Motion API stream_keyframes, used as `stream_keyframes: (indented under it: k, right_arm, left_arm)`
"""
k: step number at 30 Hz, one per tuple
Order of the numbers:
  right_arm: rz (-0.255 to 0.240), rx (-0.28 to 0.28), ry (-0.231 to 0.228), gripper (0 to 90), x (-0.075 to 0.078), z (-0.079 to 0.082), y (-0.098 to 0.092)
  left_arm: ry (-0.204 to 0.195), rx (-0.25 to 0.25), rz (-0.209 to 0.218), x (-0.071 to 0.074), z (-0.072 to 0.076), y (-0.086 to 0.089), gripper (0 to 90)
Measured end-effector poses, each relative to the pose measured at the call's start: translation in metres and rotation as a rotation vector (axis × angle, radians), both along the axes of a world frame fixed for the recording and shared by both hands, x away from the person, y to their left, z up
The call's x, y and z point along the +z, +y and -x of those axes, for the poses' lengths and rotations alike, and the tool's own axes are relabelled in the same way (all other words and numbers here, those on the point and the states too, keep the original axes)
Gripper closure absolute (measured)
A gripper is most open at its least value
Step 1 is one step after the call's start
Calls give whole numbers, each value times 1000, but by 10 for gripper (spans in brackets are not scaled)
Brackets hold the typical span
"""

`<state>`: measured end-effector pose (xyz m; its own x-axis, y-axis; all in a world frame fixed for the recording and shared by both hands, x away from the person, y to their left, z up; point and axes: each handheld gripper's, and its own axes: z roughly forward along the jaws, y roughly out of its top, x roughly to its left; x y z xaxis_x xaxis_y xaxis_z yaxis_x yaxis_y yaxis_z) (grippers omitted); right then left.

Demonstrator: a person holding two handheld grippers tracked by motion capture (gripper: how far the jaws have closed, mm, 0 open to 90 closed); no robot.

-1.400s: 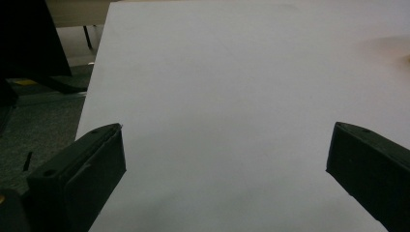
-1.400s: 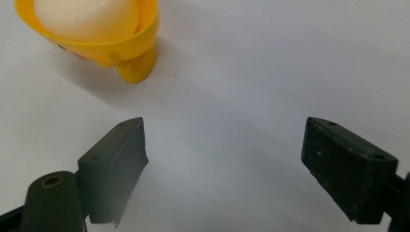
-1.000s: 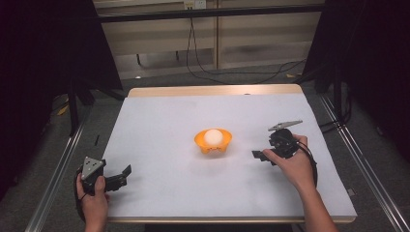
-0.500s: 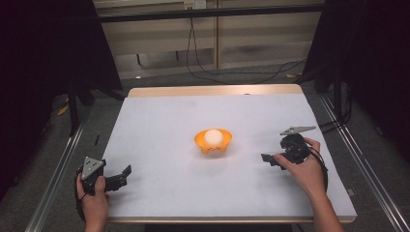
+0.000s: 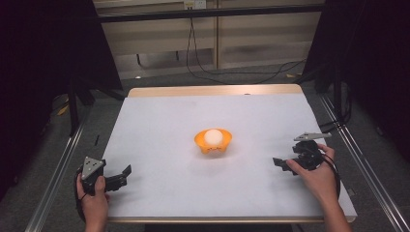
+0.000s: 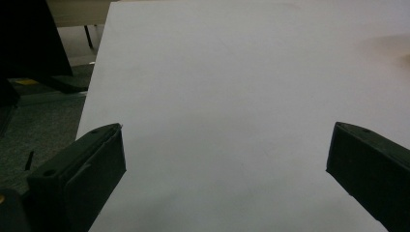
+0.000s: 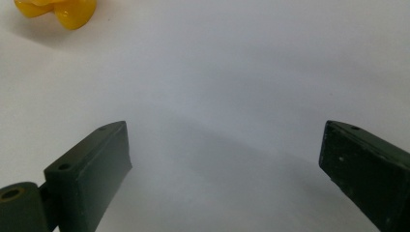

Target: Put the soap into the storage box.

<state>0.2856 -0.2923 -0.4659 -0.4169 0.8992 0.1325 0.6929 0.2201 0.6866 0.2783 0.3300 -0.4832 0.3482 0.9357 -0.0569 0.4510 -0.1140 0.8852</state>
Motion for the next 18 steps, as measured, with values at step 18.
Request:
stream_keyframes:
  k: [18]
  right_arm:
    - [-31, -77, -5, 22, -13, 28, -37]
  left_arm:
    - [-3, 7, 3, 0, 0, 0, 1]
